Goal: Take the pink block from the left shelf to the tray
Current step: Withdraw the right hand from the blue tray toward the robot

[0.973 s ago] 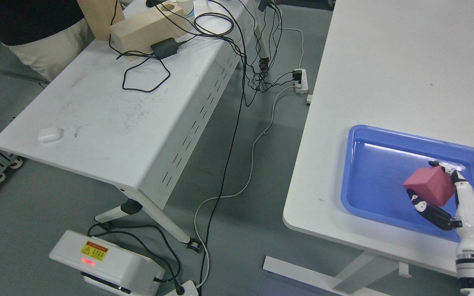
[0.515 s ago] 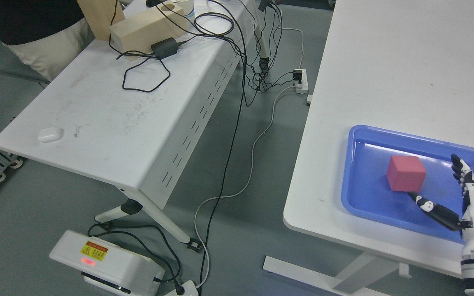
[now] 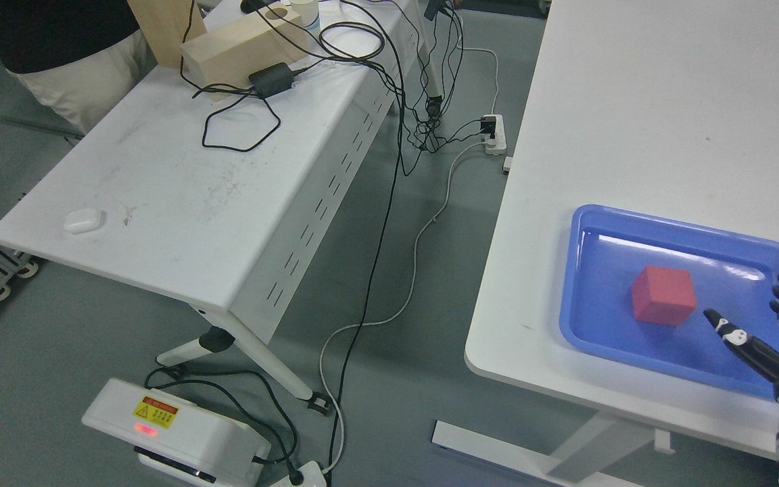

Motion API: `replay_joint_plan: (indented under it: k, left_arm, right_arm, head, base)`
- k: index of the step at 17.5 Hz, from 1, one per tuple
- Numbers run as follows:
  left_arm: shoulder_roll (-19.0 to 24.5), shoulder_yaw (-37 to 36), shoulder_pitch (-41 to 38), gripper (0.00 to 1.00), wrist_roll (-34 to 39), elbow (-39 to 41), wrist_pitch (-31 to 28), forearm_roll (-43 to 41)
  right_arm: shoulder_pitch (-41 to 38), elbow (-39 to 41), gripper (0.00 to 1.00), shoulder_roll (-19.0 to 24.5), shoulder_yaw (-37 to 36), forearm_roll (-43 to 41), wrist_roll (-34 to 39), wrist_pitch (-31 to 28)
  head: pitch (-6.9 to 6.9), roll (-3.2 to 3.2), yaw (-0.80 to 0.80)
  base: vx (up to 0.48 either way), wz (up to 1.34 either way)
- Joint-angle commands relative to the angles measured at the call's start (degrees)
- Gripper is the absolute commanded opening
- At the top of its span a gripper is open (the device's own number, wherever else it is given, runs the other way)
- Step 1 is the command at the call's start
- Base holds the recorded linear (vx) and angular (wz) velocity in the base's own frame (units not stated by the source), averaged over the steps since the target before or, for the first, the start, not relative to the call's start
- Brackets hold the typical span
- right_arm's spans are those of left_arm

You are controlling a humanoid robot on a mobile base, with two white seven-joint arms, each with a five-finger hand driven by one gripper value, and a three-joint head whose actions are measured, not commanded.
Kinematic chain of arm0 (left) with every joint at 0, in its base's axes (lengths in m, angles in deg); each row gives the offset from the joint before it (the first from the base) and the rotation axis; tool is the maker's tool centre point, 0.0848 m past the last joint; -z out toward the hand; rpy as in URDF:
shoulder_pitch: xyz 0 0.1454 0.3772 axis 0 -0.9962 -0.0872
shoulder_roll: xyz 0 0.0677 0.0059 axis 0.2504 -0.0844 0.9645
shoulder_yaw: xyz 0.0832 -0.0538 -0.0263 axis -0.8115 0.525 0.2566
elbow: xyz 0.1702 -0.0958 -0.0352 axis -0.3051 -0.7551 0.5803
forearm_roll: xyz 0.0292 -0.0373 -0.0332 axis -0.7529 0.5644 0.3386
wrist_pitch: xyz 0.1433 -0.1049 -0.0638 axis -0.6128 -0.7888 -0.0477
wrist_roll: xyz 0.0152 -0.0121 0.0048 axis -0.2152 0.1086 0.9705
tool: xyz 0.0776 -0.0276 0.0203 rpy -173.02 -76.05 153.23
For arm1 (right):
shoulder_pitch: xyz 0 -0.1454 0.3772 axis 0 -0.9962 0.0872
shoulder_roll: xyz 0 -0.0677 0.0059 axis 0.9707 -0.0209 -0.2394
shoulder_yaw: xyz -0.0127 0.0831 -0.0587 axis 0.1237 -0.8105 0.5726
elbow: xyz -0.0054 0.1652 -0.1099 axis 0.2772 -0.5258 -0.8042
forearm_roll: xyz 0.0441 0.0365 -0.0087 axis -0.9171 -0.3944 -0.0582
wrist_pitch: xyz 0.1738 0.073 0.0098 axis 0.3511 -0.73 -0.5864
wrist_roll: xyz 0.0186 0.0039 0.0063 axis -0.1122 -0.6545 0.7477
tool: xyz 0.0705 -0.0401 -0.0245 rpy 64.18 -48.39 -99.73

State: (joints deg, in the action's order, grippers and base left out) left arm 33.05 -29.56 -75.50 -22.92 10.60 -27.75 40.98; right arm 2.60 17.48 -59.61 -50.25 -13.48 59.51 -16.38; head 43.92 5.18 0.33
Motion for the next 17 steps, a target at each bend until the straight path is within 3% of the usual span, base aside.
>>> replay_joint_plan:
  k: [1, 17]
  left_arm:
    - [1.0, 0.0, -0.5, 1.0, 0.0, 0.0, 0.0, -0.1]
    - [1.0, 0.0, -0.5, 1.0, 0.0, 0.0, 0.0, -0.1]
  right_arm:
    - [-0.1, 0.0, 0.99, -0.4, -4.8, -3.8, -2.2, -1.6]
    - [0.3, 0.0, 1.0, -0.4, -4.6, -3.8, -2.9, -1.5]
  head:
    - [0.0, 0.0, 0.0]
    - [0.0, 0.0, 0.0]
  base:
    - [-0.028, 0.0]
    - [-0.114, -0.04]
